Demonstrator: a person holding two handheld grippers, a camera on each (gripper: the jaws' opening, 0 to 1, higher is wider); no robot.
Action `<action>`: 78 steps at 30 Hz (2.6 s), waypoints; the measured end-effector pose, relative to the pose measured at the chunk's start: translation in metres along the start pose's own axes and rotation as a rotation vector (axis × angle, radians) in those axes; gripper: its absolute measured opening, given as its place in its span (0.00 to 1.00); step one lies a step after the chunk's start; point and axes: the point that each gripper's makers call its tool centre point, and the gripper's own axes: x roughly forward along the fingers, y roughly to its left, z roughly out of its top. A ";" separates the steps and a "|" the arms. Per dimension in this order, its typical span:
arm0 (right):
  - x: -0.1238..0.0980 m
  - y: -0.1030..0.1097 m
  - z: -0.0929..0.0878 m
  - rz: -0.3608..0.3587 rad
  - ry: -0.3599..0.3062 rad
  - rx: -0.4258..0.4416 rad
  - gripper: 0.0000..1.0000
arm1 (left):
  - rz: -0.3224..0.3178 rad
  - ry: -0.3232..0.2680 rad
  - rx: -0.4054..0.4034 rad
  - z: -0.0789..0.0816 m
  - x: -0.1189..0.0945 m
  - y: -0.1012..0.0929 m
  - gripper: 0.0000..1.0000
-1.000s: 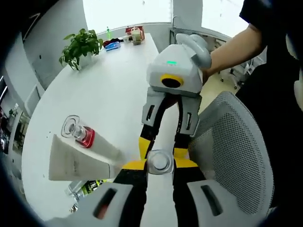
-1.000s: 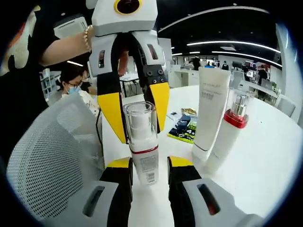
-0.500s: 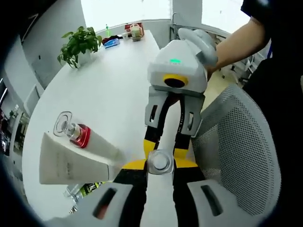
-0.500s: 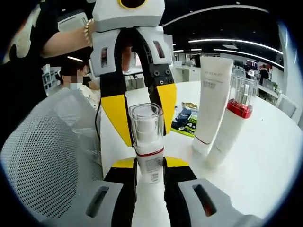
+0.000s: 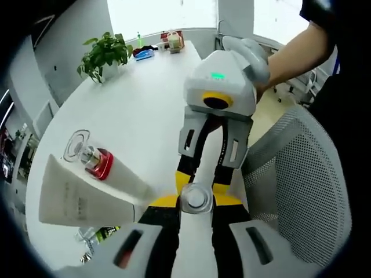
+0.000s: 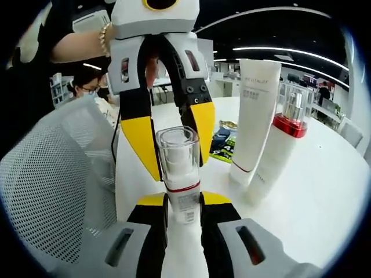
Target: Arrange the skincare products in the storage area until every visible bottle or jar stands upright without overlapping.
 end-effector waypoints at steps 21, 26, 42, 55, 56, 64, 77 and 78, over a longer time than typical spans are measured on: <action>0.004 -0.043 -0.004 -0.020 0.011 -0.025 0.21 | 0.083 -0.078 -0.043 0.011 0.012 0.033 0.26; 0.004 -0.051 -0.004 -0.019 0.009 -0.026 0.21 | 0.093 -0.096 -0.075 0.007 0.014 0.049 0.26; 0.002 -0.070 -0.009 -0.021 0.024 -0.040 0.20 | 0.120 -0.107 -0.091 0.010 0.021 0.064 0.26; 0.002 -0.071 -0.014 -0.019 0.039 -0.039 0.20 | 0.147 -0.103 -0.117 0.007 0.019 0.065 0.27; 0.002 -0.071 -0.014 -0.020 0.042 -0.042 0.19 | 0.148 -0.102 -0.117 0.008 0.019 0.065 0.27; 0.006 -0.074 -0.017 -0.014 0.057 -0.050 0.19 | 0.170 -0.087 -0.112 0.013 0.022 0.067 0.26; 0.008 -0.074 -0.019 -0.003 0.064 -0.042 0.19 | 0.196 -0.077 -0.183 0.007 0.019 0.072 0.27; 0.008 -0.074 -0.018 -0.002 0.064 -0.041 0.19 | 0.198 -0.078 -0.195 0.007 0.018 0.072 0.27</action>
